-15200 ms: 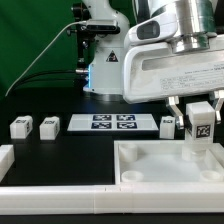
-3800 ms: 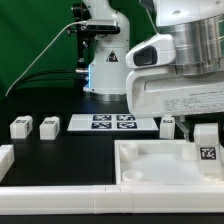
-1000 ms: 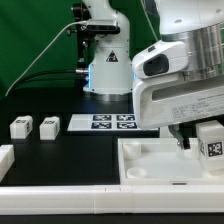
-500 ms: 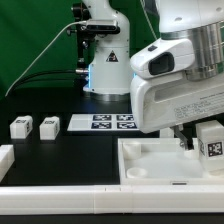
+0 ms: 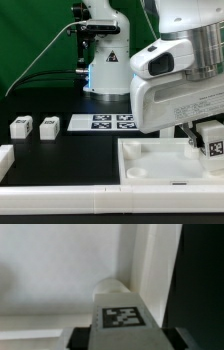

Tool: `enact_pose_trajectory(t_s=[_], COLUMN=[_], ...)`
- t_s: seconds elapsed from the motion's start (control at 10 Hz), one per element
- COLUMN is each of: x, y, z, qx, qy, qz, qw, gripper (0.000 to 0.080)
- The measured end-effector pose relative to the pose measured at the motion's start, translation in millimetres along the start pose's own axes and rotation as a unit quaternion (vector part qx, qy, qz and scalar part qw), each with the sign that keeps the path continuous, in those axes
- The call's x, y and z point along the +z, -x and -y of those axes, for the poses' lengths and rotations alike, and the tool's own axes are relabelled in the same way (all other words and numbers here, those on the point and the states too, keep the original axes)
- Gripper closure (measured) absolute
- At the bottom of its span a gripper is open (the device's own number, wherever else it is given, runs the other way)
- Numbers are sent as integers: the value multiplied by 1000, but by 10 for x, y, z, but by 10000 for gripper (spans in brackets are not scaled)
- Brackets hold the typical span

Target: Assemble one leg

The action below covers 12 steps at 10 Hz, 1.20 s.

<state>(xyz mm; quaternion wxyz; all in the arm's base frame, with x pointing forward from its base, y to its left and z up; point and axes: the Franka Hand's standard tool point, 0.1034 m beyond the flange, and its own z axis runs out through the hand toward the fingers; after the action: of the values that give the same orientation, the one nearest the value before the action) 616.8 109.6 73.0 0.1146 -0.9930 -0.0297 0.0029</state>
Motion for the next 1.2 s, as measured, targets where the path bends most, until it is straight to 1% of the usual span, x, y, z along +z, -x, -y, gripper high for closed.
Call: enact_pose_trajectory(t_s=[0.2,0.3,0.5,0.6,0.7,0.9,1.1,1.2], x=[0,1,3,6,5,9,17,21], y=[0,-1,0,-3,-6,-5,-2,-1], z=[2,7,12,10,14,30,54,68], qx=[30,84,200,255,333,452,549,602], qy=[0,-1,-2,-4,-6,-6,-5,-7], qz=[0,-1,0,-3,-3,-2,-2,0], qw=[1000,997,980,967,943,892,836,798], gripper=[508,508,506,506,506,506,506,506])
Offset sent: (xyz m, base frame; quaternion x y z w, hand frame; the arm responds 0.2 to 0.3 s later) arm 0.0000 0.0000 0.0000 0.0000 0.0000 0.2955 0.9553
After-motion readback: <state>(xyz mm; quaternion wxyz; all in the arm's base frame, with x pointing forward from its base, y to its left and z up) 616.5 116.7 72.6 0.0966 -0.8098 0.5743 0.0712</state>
